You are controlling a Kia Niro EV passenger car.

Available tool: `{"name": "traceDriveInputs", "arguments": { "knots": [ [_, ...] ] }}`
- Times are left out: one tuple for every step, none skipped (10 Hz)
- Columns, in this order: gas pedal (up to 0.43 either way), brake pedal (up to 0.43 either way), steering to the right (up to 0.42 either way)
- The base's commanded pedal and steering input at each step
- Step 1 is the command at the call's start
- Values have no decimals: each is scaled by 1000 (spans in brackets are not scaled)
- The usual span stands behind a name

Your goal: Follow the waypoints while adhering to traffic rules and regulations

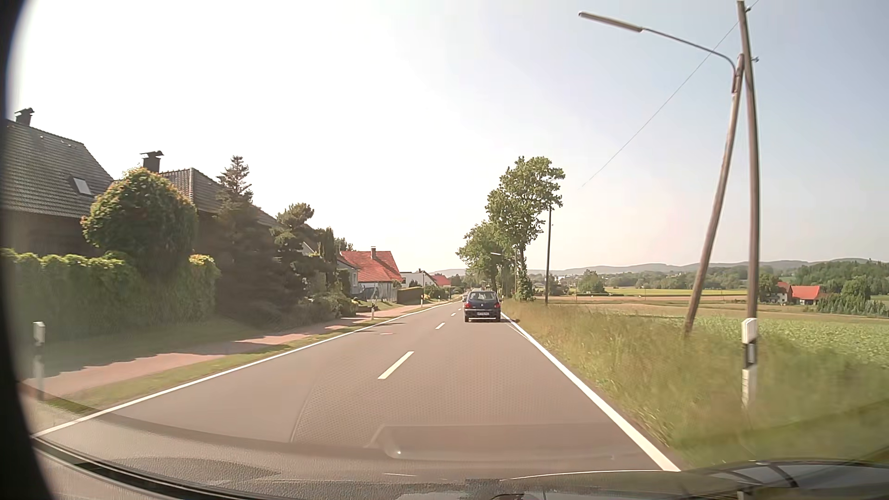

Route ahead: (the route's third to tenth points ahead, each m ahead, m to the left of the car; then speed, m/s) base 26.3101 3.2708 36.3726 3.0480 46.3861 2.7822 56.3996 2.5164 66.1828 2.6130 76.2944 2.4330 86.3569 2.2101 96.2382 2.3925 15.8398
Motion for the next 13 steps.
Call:
{"name": "traceDriveInputs", "arguments": {
  "knots": [
    [118, 0, 0],
    [118, 0, 0],
    [118, 0, 1],
    [118, 0, 1],
    [118, 0, 1],
    [118, 0, 1],
    [118, 0, 1],
    [118, 0, 1],
    [118, 0, 1],
    [118, 0, 1],
    [118, 0, 1],
    [130, 0, 1],
    [130, 0, 1]
  ]
}}
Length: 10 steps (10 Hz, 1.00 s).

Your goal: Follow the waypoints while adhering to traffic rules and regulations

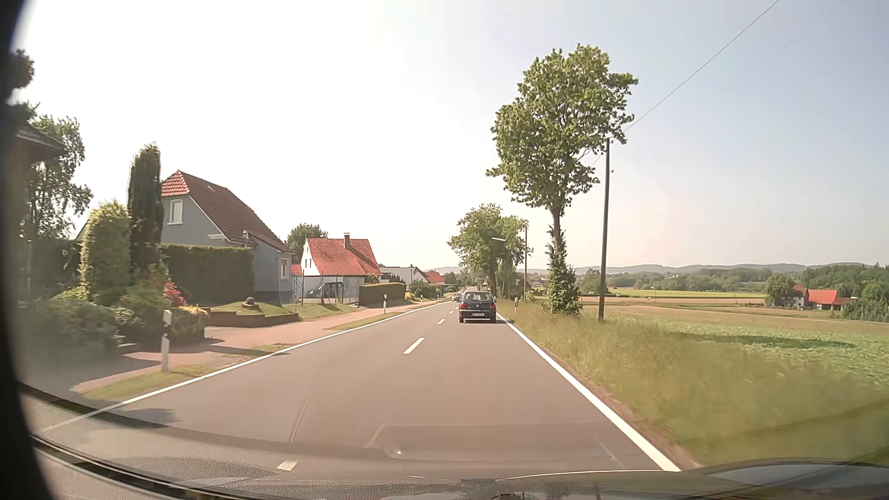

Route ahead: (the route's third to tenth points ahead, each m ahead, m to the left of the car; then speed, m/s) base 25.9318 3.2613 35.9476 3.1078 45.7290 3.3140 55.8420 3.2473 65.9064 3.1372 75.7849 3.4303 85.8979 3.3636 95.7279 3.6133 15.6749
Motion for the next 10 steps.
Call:
{"name": "traceDriveInputs", "arguments": {
  "knots": [
    [130, 0, 0],
    [138, 0, 0],
    [150, 0, 0],
    [157, 0, 0],
    [157, 0, 0],
    [157, 0, 0],
    [157, 0, 0],
    [157, 0, -1],
    [157, 0, 0],
    [157, 0, 0]
  ]
}}
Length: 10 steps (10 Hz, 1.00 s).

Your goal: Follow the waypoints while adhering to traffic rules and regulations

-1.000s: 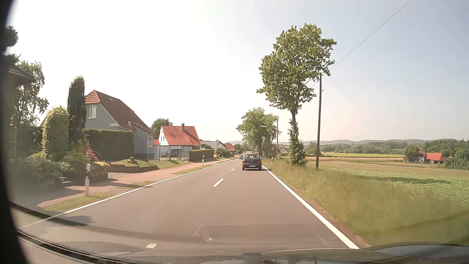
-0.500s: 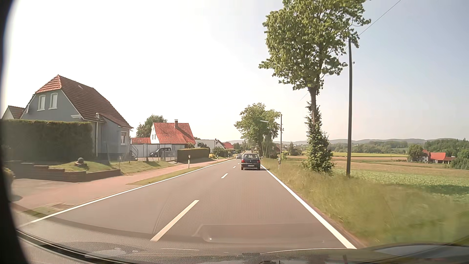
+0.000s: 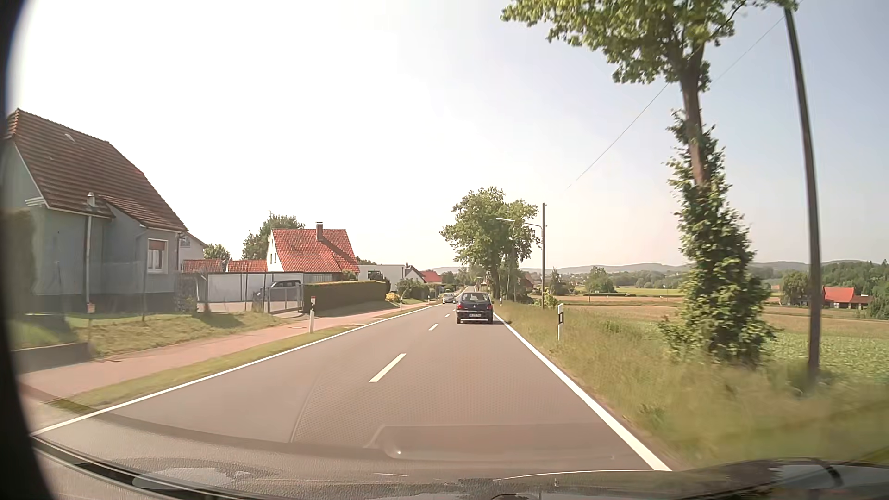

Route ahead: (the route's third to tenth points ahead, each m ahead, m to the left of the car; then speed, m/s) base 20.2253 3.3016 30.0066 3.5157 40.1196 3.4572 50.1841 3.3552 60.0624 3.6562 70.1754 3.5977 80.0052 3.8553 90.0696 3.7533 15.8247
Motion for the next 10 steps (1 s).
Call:
{"name": "traceDriveInputs", "arguments": {
  "knots": [
    [157, 0, -1],
    [157, 0, -1],
    [157, 0, 0],
    [157, 0, -1],
    [157, 0, -1],
    [157, 0, -1],
    [157, 0, -1],
    [157, 0, -1],
    [157, 0, -2],
    [157, 0, -2]
  ]
}}
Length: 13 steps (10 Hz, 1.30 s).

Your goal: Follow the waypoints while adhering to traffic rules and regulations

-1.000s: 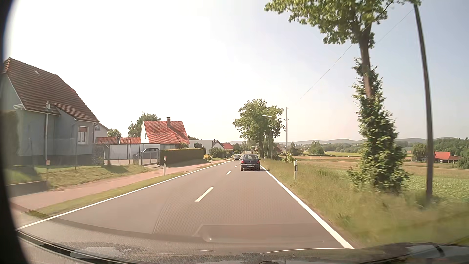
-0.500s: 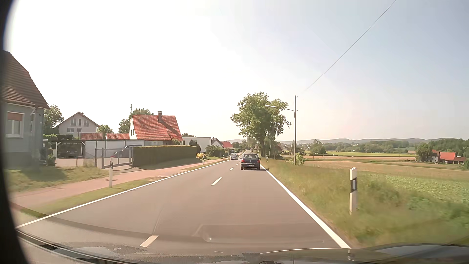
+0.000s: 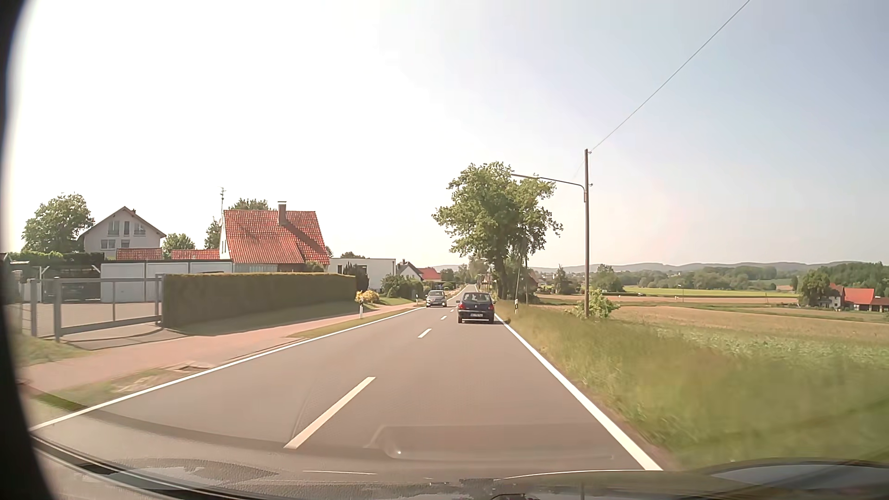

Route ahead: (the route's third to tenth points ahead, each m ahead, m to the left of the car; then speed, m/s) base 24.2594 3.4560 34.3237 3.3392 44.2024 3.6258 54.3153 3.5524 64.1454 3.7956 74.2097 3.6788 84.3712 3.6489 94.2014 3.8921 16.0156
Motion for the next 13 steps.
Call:
{"name": "traceDriveInputs", "arguments": {
  "knots": [
    [157, 0, -2],
    [157, 0, -2],
    [157, 0, -2],
    [157, 0, -2],
    [157, 0, -2],
    [157, 0, -2],
    [157, 0, -2],
    [157, 0, -3],
    [157, 0, -3],
    [169, 0, -3],
    [169, 0, -3],
    [169, 0, -2],
    [169, 0, -2]
  ]
}}
